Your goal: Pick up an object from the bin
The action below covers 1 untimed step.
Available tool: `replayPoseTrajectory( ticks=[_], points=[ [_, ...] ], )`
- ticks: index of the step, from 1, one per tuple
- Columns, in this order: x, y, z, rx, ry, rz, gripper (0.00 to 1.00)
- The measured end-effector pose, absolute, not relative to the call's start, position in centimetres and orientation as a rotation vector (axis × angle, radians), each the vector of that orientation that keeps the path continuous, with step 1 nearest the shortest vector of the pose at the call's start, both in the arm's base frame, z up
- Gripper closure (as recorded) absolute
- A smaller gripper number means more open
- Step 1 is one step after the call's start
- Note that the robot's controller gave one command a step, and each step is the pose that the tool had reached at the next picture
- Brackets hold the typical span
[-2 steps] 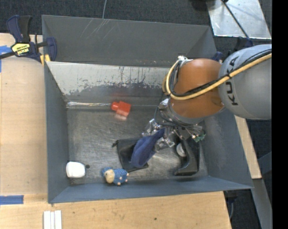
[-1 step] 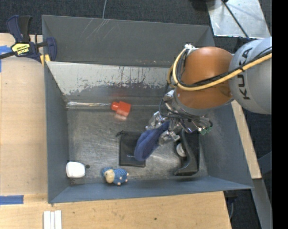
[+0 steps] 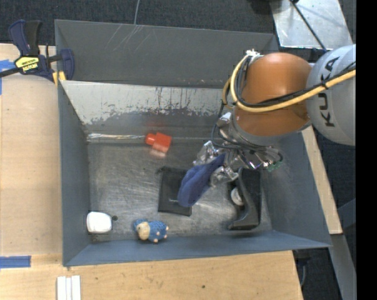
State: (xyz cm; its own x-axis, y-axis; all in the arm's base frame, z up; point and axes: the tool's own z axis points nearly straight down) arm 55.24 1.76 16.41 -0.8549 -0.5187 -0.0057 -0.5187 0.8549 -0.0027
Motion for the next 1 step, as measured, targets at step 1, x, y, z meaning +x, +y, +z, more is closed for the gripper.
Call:
replayPoseTrajectory(
  ticks=[1],
  points=[
    [55.39, 1.78, 18.09, -0.840, 3.021, -0.002, 1.00]
  ],
)
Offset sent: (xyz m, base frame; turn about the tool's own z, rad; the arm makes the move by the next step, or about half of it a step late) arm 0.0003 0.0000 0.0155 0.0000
